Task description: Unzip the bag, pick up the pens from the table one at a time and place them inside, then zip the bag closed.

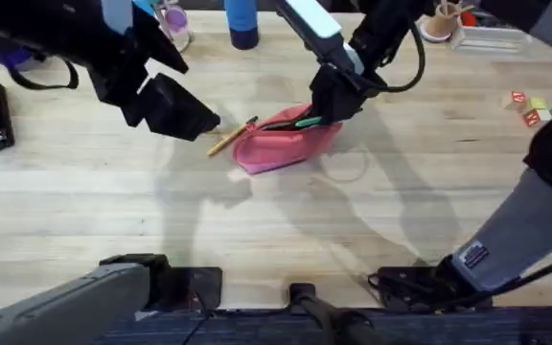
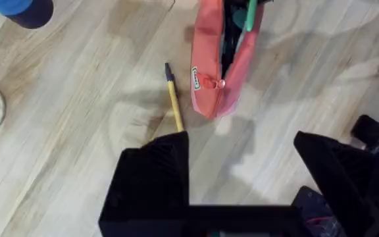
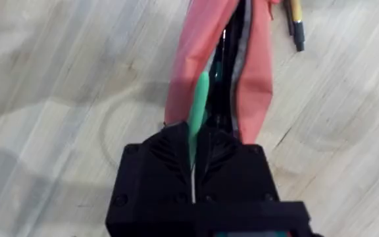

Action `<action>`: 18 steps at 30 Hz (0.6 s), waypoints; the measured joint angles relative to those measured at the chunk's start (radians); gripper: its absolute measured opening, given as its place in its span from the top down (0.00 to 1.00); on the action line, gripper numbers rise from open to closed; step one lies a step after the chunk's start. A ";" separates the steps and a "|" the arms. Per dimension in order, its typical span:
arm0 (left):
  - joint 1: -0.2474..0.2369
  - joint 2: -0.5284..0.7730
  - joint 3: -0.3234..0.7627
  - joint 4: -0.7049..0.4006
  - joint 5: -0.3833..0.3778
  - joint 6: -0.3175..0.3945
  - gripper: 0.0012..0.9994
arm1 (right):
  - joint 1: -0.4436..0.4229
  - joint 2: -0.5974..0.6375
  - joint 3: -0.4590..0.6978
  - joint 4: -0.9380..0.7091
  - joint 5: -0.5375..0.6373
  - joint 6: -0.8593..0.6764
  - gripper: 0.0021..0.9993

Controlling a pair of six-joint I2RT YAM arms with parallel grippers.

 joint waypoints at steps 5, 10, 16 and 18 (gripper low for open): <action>0.000 0.000 0.000 0.000 0.000 0.000 0.00 | 0.000 0.000 -0.001 0.028 0.008 -0.006 0.97; 0.000 0.000 0.000 0.000 0.000 0.000 0.00 | 0.000 0.001 -0.001 0.049 0.009 -0.010 0.97; 0.000 0.000 0.000 0.000 0.000 0.000 0.00 | 0.016 0.042 -0.001 0.059 0.009 -0.010 0.97; 0.000 0.000 0.000 0.000 0.000 0.000 0.00 | 0.027 0.055 -0.002 0.075 0.010 -0.010 0.97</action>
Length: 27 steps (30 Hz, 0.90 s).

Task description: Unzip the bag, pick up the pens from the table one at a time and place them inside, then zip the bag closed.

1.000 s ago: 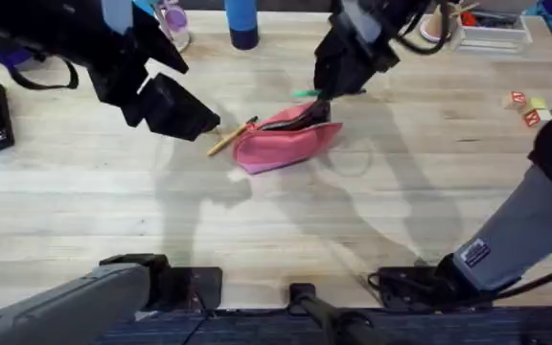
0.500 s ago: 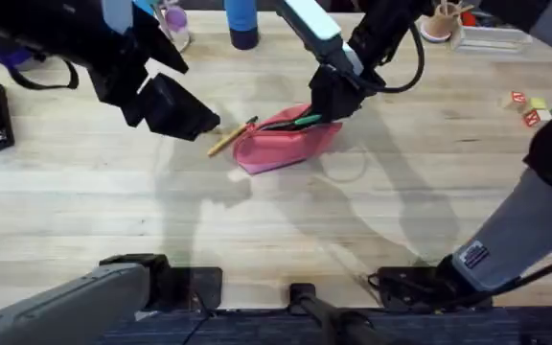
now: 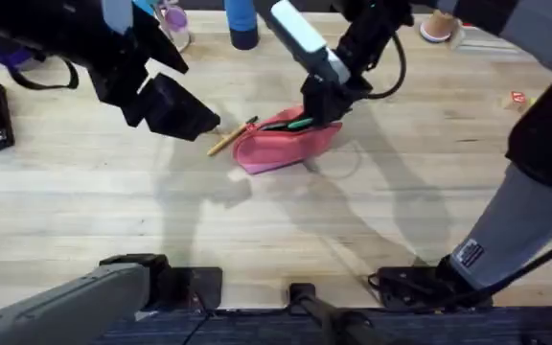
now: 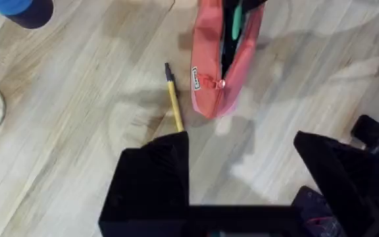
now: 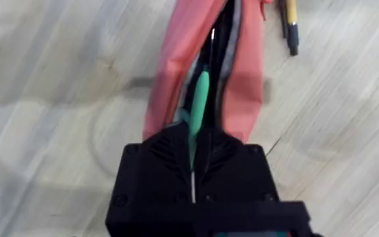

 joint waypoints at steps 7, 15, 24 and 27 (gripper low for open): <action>0.000 0.000 0.000 0.000 0.000 0.000 0.00 | 0.042 0.002 -0.002 0.029 0.002 0.000 0.97; 0.000 0.000 0.000 0.000 0.000 0.000 0.00 | 0.069 0.038 -0.002 0.068 -0.046 0.000 0.97; 0.000 0.000 0.000 0.000 0.000 0.000 0.00 | 0.077 0.059 -0.003 0.075 -0.124 0.025 0.97; 0.000 0.000 0.000 0.000 0.000 0.000 0.00 | 0.077 0.059 -0.003 0.075 -0.133 0.029 0.97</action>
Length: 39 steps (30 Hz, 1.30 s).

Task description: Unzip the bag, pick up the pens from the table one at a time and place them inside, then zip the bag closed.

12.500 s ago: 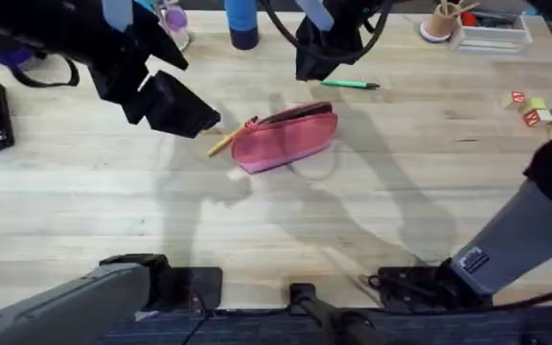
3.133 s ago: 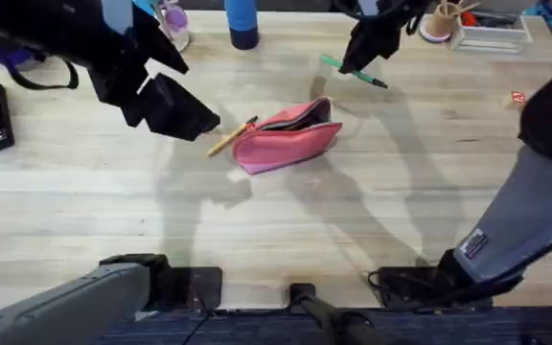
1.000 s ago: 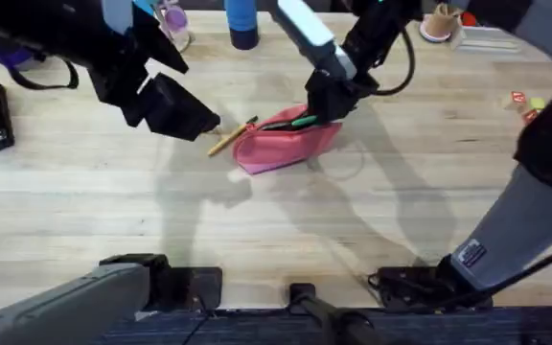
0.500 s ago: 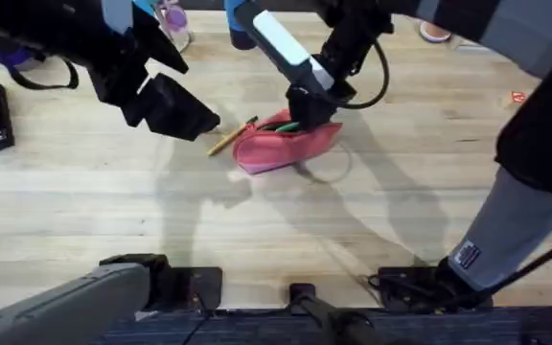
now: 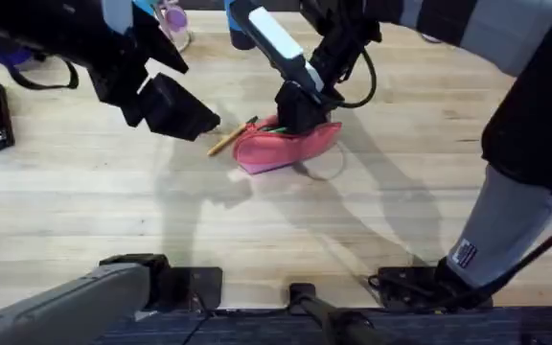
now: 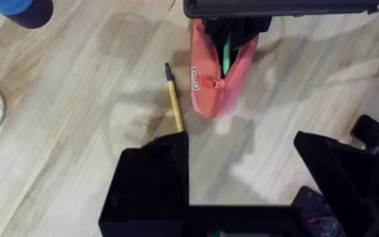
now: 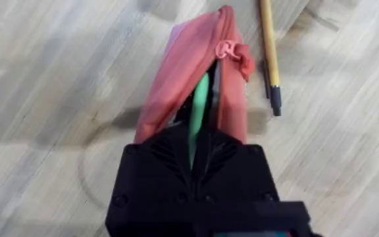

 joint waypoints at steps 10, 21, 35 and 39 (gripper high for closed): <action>0.000 0.000 0.000 0.000 0.000 0.000 0.00 | 0.000 0.000 0.000 0.000 -0.012 0.017 0.29; 0.000 0.000 0.000 0.000 0.000 0.000 0.00 | 0.000 0.000 0.000 0.000 -0.017 0.018 0.01; 0.000 0.000 0.000 0.000 -0.032 0.000 0.00 | -0.082 0.000 0.000 0.015 -0.136 0.018 0.00; 0.000 0.000 0.000 0.000 -0.060 0.000 0.00 | -0.117 0.000 0.000 0.017 -0.218 0.017 0.00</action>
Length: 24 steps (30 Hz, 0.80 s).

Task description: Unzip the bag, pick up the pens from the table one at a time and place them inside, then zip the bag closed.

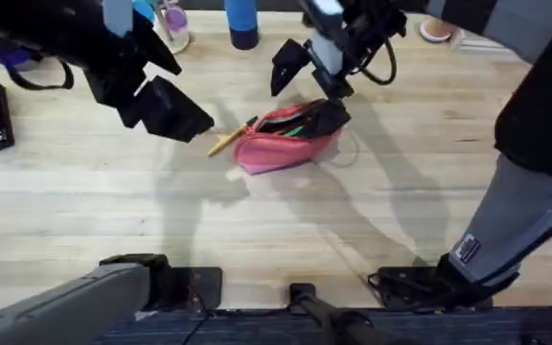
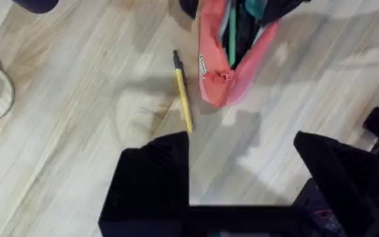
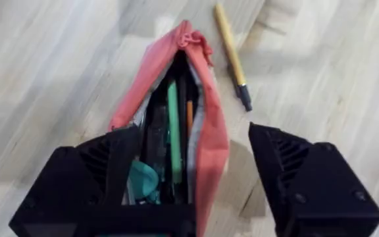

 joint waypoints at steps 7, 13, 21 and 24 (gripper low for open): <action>0.000 0.000 0.000 -0.001 -0.053 0.000 0.00 | -0.049 -0.043 -0.001 -0.003 -0.048 0.000 0.00; 0.000 0.000 0.000 -0.001 -0.129 0.000 0.00 | -0.112 -0.120 -0.001 -0.003 -0.061 0.000 0.00; 0.000 0.000 0.000 -0.001 -0.185 0.020 0.00 | -0.169 -0.131 -0.001 -0.003 -0.064 0.000 0.00; 0.000 0.000 0.000 -0.001 -0.193 0.039 0.00 | -0.177 -0.131 -0.001 -0.003 -0.063 0.000 0.00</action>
